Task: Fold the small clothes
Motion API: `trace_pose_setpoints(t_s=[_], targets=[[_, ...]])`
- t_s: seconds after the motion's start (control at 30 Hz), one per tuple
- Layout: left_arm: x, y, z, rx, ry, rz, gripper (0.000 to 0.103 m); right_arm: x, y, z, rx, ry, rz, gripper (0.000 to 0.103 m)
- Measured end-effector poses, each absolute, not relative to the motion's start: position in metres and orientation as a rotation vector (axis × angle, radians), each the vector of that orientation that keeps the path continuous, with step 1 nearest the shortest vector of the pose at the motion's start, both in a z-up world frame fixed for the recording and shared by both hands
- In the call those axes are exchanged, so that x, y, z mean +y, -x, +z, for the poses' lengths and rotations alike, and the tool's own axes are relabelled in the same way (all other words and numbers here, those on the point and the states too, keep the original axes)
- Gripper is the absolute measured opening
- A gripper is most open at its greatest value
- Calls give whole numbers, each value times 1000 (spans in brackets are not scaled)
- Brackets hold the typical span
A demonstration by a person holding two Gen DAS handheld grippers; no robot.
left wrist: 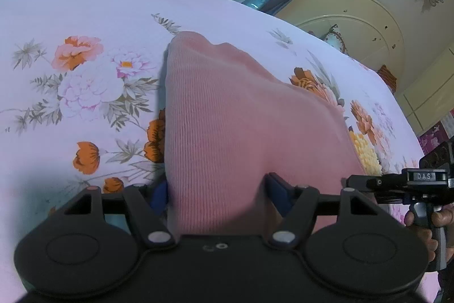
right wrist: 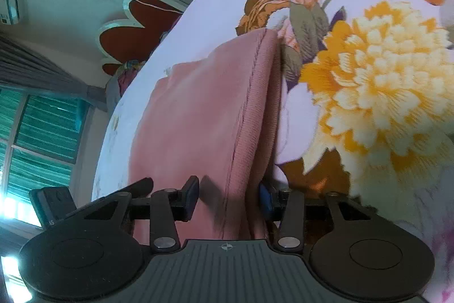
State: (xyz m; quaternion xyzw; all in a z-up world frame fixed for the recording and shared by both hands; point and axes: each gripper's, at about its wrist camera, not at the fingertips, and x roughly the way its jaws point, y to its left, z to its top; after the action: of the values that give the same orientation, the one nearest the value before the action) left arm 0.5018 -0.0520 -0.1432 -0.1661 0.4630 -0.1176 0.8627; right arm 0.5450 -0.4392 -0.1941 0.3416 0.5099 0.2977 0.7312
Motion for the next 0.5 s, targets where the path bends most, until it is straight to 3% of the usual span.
trace_pose_setpoints(t_s=[0.43, 0.5], targets=[[-65, -510, -141, 1005, 273, -234, 66, -440, -546, -192, 1124, -718, 661, 38], [-70, -512, -141, 1002, 269, -225, 66, -424, -549, -189, 1106, -671, 644, 23]])
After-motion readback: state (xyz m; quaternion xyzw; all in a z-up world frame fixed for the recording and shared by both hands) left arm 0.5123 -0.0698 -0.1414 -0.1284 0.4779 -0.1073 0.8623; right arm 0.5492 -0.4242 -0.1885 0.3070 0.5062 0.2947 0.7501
